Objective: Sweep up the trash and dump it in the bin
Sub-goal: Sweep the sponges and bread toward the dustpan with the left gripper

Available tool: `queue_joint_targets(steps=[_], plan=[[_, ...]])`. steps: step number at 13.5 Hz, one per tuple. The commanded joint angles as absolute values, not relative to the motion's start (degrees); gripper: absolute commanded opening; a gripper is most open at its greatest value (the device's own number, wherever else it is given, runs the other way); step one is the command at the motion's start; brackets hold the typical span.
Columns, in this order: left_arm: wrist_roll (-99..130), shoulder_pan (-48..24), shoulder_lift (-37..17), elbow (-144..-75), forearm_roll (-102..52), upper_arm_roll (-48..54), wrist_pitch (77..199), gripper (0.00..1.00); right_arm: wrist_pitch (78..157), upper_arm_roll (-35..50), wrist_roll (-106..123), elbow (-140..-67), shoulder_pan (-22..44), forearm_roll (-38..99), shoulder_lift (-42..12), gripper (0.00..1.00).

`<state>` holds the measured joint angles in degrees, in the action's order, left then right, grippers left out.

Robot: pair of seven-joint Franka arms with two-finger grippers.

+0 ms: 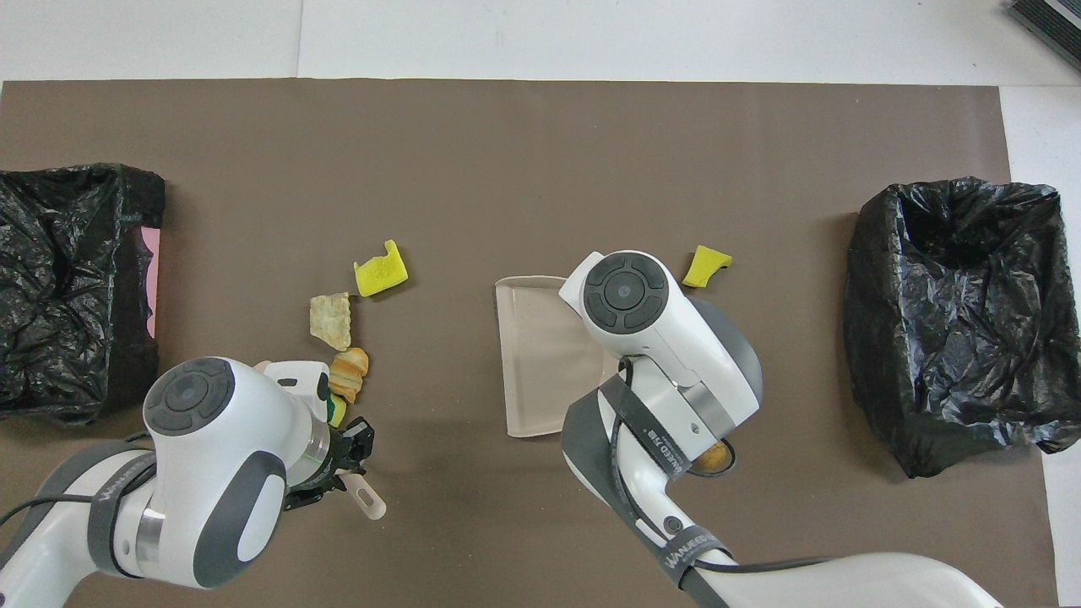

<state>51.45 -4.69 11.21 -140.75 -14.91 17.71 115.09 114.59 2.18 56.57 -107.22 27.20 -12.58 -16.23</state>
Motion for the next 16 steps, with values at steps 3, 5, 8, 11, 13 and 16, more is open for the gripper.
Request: queue_joint_targets(steps=[3, 5, 8, 11, 13, 16], plan=[[27.8, -4.2, 10.3, -140.0, -14.9, 18.0, 117.3, 0.00, 112.1, 2.5, 57.7, -109.1, 27.0, -12.8, -14.3, 0.00], [23.1, -5.0, 10.3, -140.1, -14.8, 18.4, 118.5, 0.00, 112.0, 2.5, 57.5, -109.2, 27.1, -12.8, -14.1, 0.00], [18.2, -5.1, 10.3, -140.0, -14.8, 22.6, 121.6, 0.00, 112.1, 2.5, 54.8, -110.5, 27.3, -12.8, -13.4, 0.00], [18.0, -5.1, 10.4, -140.0, -14.9, 27.9, 124.4, 0.00, 112.1, 2.5, 54.8, -110.7, 27.3, -12.8, -13.4, 0.00], [18.9, -5.1, 10.5, -139.6, -15.5, 32.1, 126.6, 0.00, 112.3, 2.5, 54.8, -110.7, 27.3, -12.8, -13.4, 0.00], [19.2, -5.2, 10.5, -138.3, -17.1, 36.0, 126.7, 0.00, 112.6, 2.5, 54.7, -111.1, 27.3, -12.8, -13.2, 0.00]])
